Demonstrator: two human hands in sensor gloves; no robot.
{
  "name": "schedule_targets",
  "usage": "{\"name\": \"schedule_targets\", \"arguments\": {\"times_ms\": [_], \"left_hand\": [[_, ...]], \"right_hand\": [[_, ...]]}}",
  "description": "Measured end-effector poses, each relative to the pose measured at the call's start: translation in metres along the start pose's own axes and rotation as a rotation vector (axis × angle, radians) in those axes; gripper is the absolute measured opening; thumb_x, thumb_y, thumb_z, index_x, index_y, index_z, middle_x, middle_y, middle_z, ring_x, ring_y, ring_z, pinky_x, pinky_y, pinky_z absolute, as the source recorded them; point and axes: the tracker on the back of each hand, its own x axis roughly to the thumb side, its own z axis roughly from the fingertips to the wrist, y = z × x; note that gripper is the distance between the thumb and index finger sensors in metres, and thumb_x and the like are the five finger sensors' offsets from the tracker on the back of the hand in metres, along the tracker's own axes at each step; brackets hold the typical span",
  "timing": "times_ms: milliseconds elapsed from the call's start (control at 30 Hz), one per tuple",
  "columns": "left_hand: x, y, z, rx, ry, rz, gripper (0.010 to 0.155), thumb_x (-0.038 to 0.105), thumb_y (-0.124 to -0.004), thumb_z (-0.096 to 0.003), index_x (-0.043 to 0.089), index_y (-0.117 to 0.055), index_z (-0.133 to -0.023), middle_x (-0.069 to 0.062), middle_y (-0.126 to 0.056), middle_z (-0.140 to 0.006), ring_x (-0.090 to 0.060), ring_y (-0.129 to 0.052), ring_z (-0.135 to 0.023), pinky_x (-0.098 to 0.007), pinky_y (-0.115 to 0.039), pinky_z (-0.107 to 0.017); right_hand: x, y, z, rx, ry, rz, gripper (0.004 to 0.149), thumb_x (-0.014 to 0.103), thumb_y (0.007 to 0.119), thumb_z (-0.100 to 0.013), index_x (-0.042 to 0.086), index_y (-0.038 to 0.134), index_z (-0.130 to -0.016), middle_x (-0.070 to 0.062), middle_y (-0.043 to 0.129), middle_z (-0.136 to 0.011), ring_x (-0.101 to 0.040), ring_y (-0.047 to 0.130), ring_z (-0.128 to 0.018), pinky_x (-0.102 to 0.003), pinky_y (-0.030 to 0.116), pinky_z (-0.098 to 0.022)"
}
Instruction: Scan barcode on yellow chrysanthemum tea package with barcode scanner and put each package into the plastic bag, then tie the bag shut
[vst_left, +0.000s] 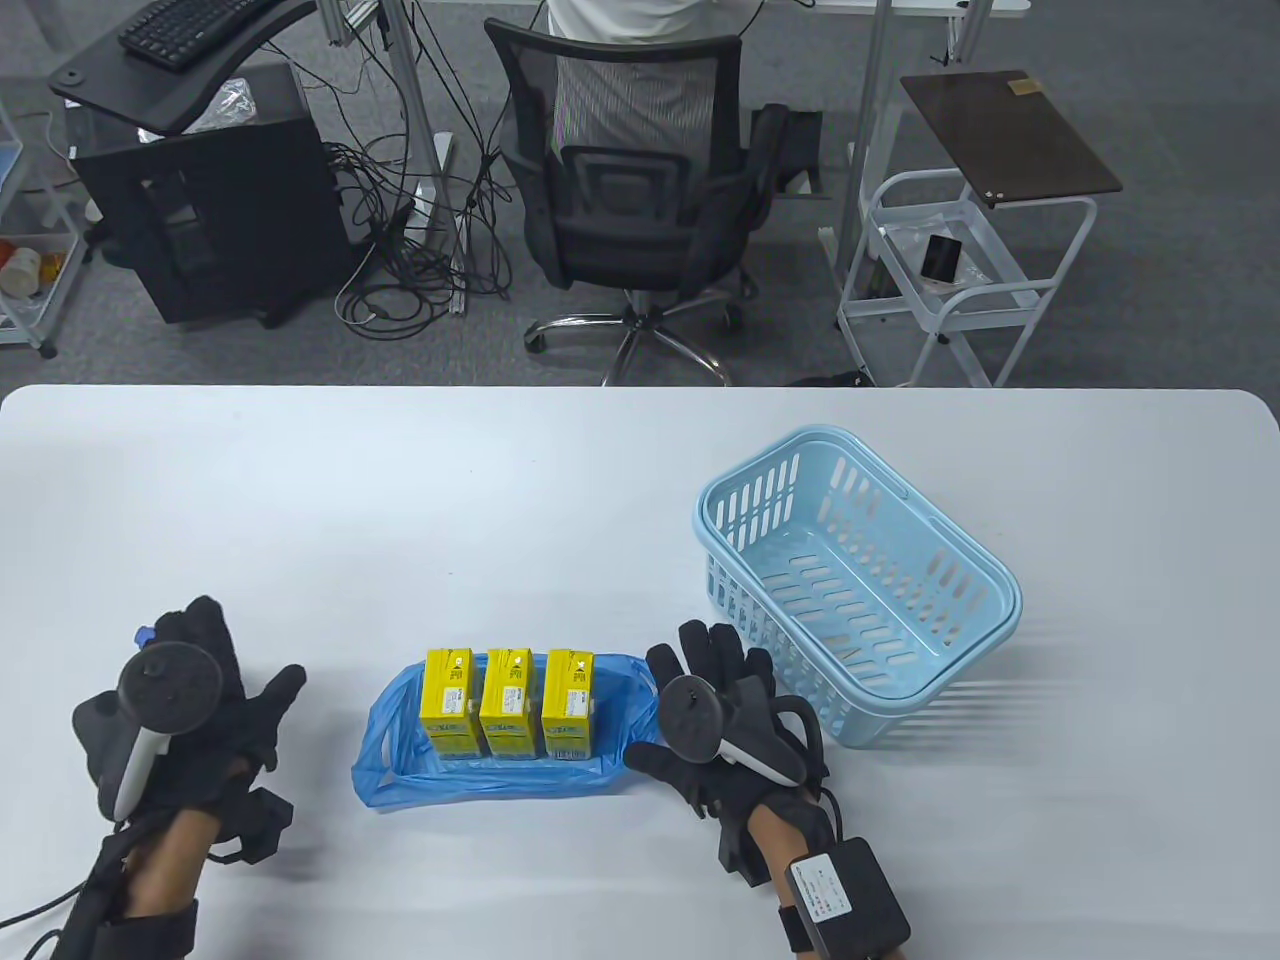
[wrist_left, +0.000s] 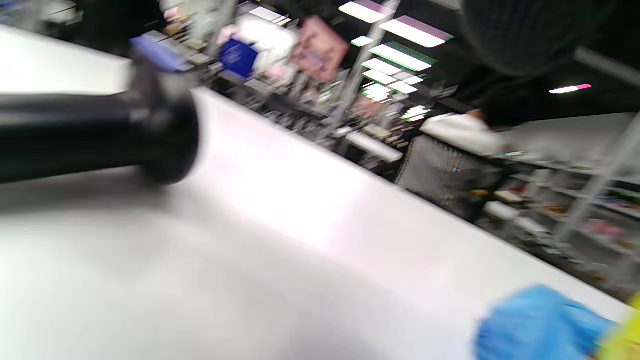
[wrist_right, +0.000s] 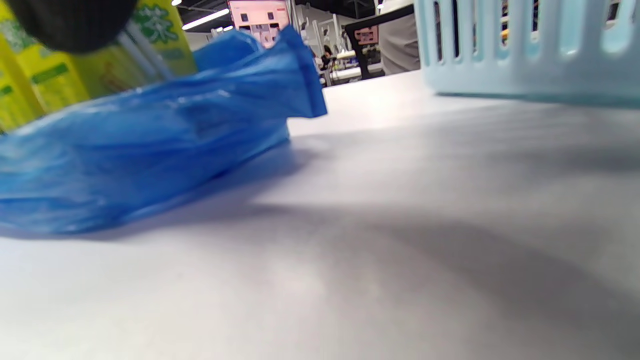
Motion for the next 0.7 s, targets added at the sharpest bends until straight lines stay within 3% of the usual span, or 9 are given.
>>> {"name": "schedule_targets", "arguments": {"times_ms": [100, 200, 300, 400, 533, 700], "left_hand": [[0.016, -0.006, 0.004, 0.03, -0.141, -0.091, 0.1, 0.07, -0.069, -0.0353, 0.032, -0.007, -0.105, -0.004, -0.003, -0.115, -0.043, -0.007, -0.108, -0.065, -0.031, -0.079], [0.026, -0.018, 0.004, -0.029, -0.278, -0.105, 0.096, 0.07, -0.069, -0.0344, 0.04, -0.01, -0.105, 0.004, -0.002, -0.116, -0.038, -0.004, -0.109, -0.063, -0.028, -0.081], [0.029, -0.029, 0.003, -0.088, -0.337, -0.096, 0.094, 0.07, -0.069, -0.0338, 0.043, -0.013, -0.105, 0.008, -0.001, -0.115, -0.035, 0.001, -0.109, -0.062, -0.023, -0.081], [0.027, -0.037, 0.0, -0.142, -0.319, -0.144, 0.1, 0.078, -0.062, -0.0279, 0.043, -0.009, -0.104, 0.007, 0.003, -0.114, -0.035, 0.006, -0.106, -0.064, -0.019, -0.08], [0.016, -0.052, -0.006, -0.332, -0.258, -0.191, 0.106, 0.085, -0.053, -0.0236, 0.04, 0.004, -0.101, 0.001, 0.015, -0.109, -0.037, 0.016, -0.1, -0.066, -0.01, -0.075], [0.005, -0.056, -0.014, -0.354, -0.195, -0.209, 0.107, 0.086, -0.051, -0.0232, 0.038, 0.004, -0.101, -0.001, 0.014, -0.109, -0.038, 0.016, -0.1, -0.067, -0.011, -0.075]], "right_hand": [[0.001, -0.002, 0.001, -0.028, -0.002, -0.003, 0.093, 0.071, 0.063, -0.03, 0.027, 0.022, -0.101, -0.014, 0.008, -0.109, -0.047, 0.014, -0.101, -0.069, 0.025, -0.073], [0.002, -0.005, 0.003, -0.058, 0.018, 0.011, 0.093, 0.07, 0.063, -0.03, 0.027, 0.023, -0.102, -0.015, 0.007, -0.109, -0.048, 0.014, -0.101, -0.069, 0.026, -0.073], [0.004, -0.005, 0.003, -0.055, 0.019, 0.012, 0.093, 0.07, 0.063, -0.03, 0.027, 0.023, -0.102, -0.015, 0.008, -0.109, -0.048, 0.015, -0.101, -0.069, 0.027, -0.073], [0.005, -0.005, 0.004, -0.054, 0.023, 0.009, 0.093, 0.07, 0.063, -0.03, 0.026, 0.024, -0.102, -0.015, 0.008, -0.109, -0.048, 0.016, -0.101, -0.069, 0.028, -0.073], [0.004, -0.006, 0.005, -0.05, 0.044, 0.019, 0.092, 0.07, 0.064, -0.031, 0.026, 0.024, -0.102, -0.015, 0.009, -0.109, -0.048, 0.016, -0.1, -0.069, 0.028, -0.073], [0.004, -0.006, 0.006, -0.043, 0.061, 0.02, 0.092, 0.07, 0.063, -0.031, 0.026, 0.024, -0.102, -0.015, 0.01, -0.109, -0.049, 0.017, -0.1, -0.068, 0.029, -0.073]]}}
